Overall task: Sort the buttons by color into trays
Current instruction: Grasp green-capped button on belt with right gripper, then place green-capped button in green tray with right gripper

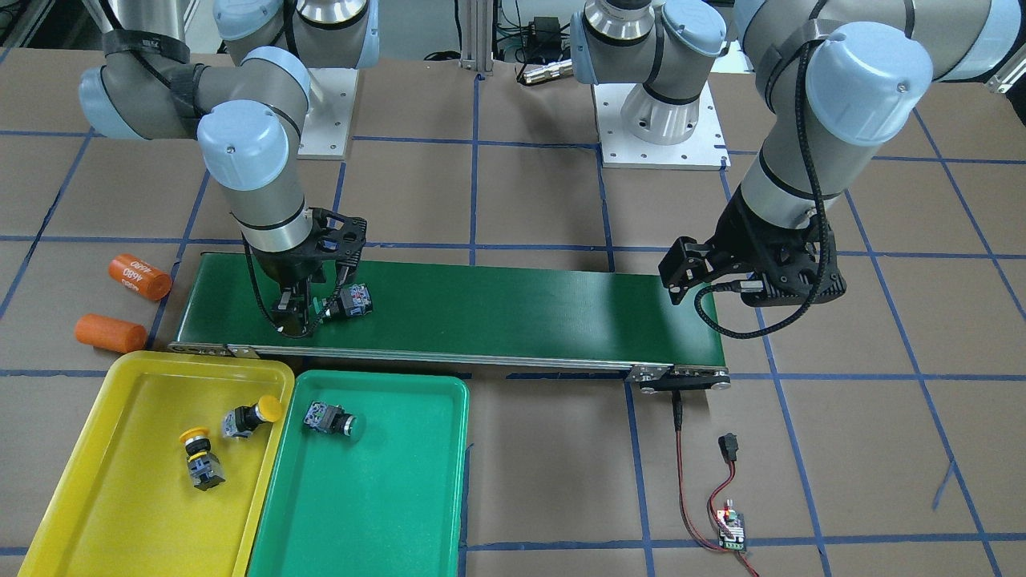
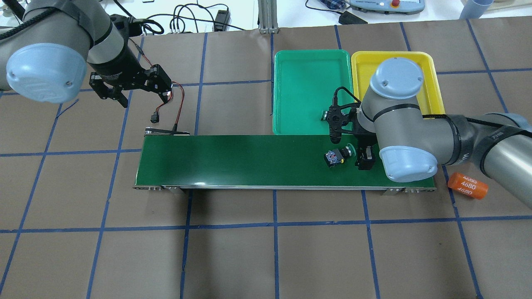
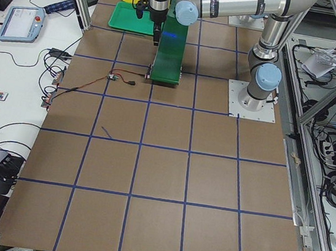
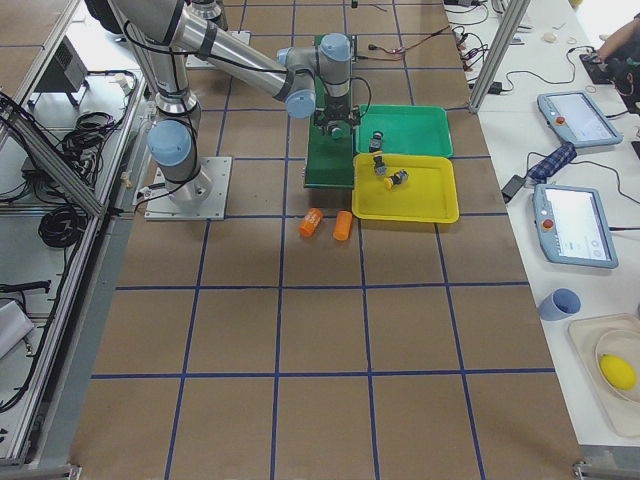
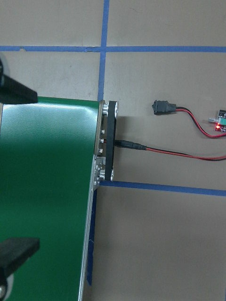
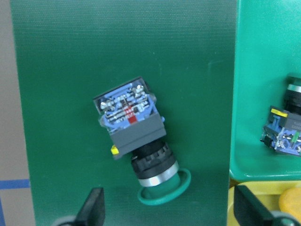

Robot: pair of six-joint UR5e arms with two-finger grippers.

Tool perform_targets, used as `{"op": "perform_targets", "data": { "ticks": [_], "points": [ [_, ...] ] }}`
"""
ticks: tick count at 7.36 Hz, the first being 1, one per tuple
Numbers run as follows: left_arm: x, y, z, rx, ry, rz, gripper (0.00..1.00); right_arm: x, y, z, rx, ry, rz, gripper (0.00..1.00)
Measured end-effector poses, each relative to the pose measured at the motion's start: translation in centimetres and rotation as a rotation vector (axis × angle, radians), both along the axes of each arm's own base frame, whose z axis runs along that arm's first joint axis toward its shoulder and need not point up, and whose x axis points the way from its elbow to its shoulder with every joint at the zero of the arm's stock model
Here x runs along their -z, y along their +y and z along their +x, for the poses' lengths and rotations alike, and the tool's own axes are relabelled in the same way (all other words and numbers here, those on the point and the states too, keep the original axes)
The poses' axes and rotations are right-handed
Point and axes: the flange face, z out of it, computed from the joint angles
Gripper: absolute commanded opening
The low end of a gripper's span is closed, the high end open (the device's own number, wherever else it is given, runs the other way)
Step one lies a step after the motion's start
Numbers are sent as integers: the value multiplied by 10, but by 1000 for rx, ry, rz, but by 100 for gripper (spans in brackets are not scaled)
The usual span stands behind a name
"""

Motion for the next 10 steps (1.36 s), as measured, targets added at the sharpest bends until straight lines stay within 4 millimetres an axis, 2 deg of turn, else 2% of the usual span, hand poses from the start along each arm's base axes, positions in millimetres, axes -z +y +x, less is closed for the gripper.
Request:
{"op": "perform_targets", "data": {
  "ticks": [1, 2, 3, 5, 6, 8, 9, 10],
  "points": [
    [0, 4, -2, -8, 0, 2, 100, 1, 0, 1, -13, 1, -1, 55],
    [-1, 9, -4, -33, 8, 2, 100, 2, 0, 2, -31, 2, 1, 45],
    [0, 12, -6, -66, 28, 2, 100, 5, 0, 3, -60, 4, 6, 45],
    [3, 16, -7, -84, 42, 7, 100, 11, -1, 3, -99, 6, 19, 23],
    [3, 17, -8, -80, 42, 9, 100, 13, -1, 4, -105, 6, 22, 17],
    [4, 18, -7, -70, 43, 9, 100, 7, -4, 6, -104, 7, 9, 14],
    [4, 18, -5, -43, 46, 8, 100, -1, -13, 10, -105, 8, -9, 15],
    [4, 18, -4, -12, 43, 7, 100, -6, -31, 14, -101, 7, -27, 16]
  ]
}}
